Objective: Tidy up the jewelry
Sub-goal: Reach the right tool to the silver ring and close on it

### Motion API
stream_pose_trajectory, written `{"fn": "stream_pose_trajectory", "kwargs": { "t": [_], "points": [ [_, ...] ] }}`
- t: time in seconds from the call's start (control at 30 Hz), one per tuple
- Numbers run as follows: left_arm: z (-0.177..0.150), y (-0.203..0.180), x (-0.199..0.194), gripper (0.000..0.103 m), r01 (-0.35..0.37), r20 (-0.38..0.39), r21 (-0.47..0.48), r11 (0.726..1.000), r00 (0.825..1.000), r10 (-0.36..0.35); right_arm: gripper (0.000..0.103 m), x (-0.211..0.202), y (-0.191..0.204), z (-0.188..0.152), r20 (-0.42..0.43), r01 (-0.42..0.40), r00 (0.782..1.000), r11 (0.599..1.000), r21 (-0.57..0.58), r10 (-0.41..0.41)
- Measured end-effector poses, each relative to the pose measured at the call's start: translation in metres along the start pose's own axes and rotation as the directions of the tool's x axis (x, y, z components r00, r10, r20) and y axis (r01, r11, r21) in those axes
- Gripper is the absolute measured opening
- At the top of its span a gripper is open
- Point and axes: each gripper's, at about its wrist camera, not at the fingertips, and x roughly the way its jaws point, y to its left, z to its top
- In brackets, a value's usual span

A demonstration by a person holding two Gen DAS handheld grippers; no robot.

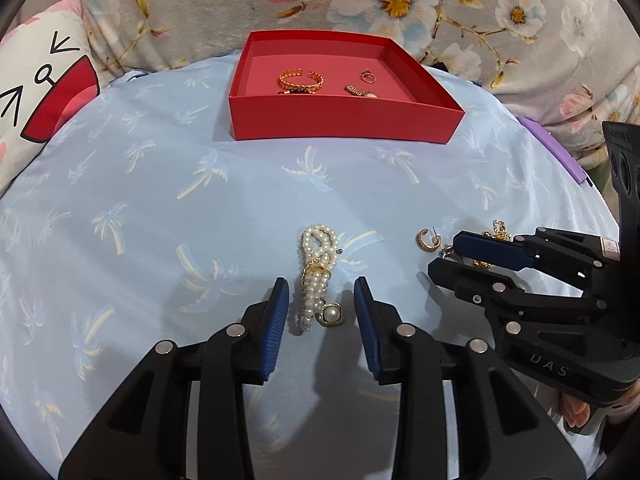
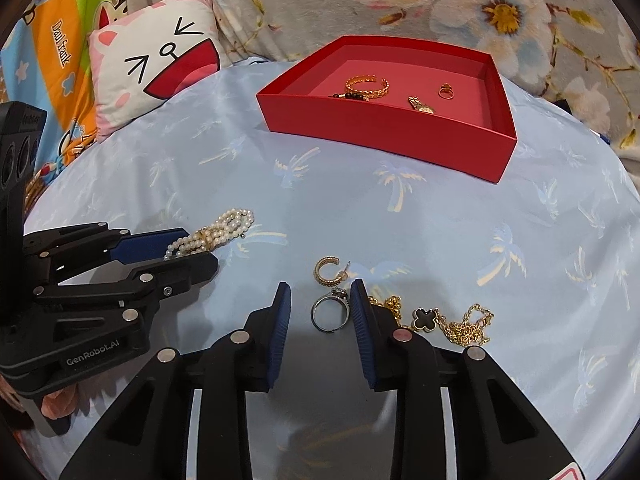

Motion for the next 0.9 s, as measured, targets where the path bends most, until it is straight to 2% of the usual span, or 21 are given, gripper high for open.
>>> {"fn": "stream_pose_trajectory", "kwargs": {
  "t": [0.13,0.2,0.23,0.5,0.63,0.9],
  "points": [
    [0.0,-0.001,0.0,0.034,-0.005,-0.001,0.009,1.0,1.0,0.005,0.027,0.001,0.003,0.001,-0.001,0.013,1.0,1.0,-0.018,-0.013],
    [0.0,-0.001,0.0,0.034,-0.006,-0.001,0.01,1.0,1.0,0.006,0.018,0.001,0.002,0.001,-0.002,0.026,1.0,0.999,-0.019,-0.026],
    [0.0,-0.001,0.0,0.034,-0.005,-0.001,0.009,1.0,1.0,0.005,0.017,0.001,0.001,0.001,-0.002,0.025,1.0,1.0,-0.015,-0.025],
    [-0.001,-0.002,0.0,0.034,0.001,0.0,0.005,1.0,1.0,-0.001,0.019,-0.002,-0.007,-0.006,-0.02,-0.01,1.0,1.0,0.012,0.011],
    [0.0,0.0,0.0,0.035,0.01,0.002,0.002,1.0,1.0,-0.01,0.02,-0.005,-0.002,-0.012,-0.012,0.004,1.0,1.0,0.006,-0.004],
    [0.0,0.003,0.0,0.035,0.032,0.007,-0.011,0.999,0.999,-0.032,0.019,-0.005,-0.01,-0.012,-0.001,-0.023,1.0,0.997,0.073,0.023]
  ]
}}
